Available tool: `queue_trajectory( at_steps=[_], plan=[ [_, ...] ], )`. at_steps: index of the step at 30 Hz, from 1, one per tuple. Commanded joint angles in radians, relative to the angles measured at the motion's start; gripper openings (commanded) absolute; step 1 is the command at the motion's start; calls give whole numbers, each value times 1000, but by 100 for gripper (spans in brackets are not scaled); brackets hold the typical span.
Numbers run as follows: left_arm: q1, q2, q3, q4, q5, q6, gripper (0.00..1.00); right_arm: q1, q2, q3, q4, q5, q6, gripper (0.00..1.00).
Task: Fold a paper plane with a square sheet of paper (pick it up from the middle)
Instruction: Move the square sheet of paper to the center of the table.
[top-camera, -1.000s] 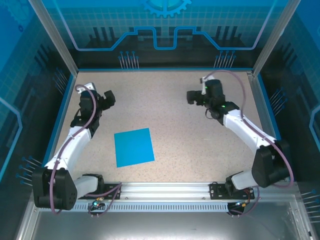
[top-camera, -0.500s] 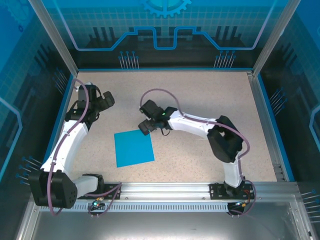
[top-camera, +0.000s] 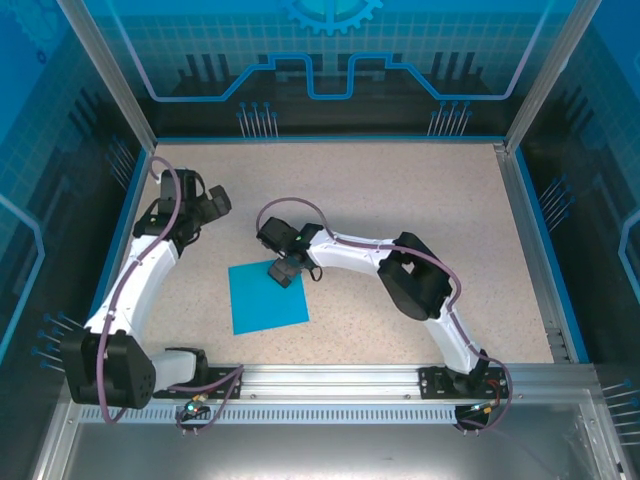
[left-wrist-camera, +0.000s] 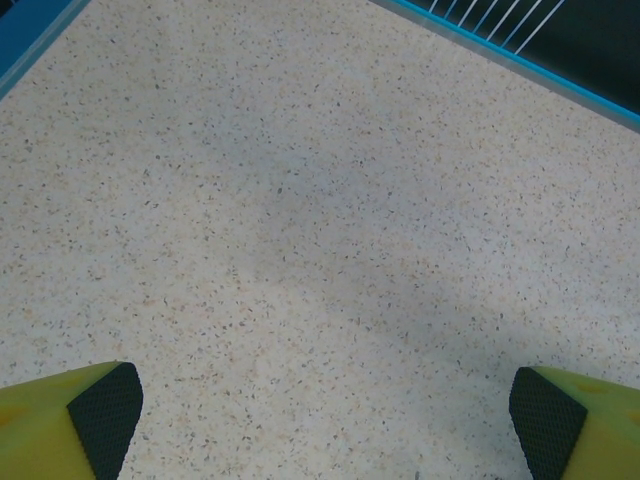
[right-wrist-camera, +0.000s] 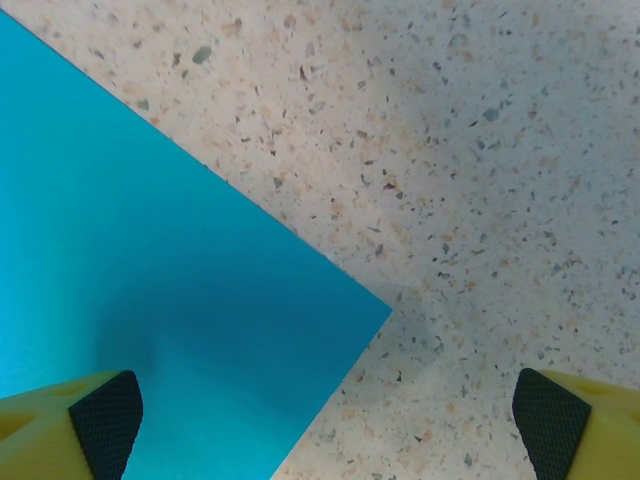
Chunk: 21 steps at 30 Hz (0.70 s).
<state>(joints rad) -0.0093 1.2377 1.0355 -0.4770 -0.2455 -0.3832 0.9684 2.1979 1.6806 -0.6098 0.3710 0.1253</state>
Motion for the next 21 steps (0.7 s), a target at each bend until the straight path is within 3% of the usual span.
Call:
queue_trajectory(
  at_steps=[1,8,17,21],
  plan=[
    [-1,12,41,-28,20,22,99,-16,24,23,-65,16,-50,99],
    [-1,16,42,-21,46,27,98,-130,17,-25,-103,-9,-137,99],
    [-1,6,53,-54,56,17,98,-362,-18,-45,-127,52,-152,99],
    [-1,2,66,-83,69,-5,98,-366,-79,7,-142,58,-119,99]
  ],
)
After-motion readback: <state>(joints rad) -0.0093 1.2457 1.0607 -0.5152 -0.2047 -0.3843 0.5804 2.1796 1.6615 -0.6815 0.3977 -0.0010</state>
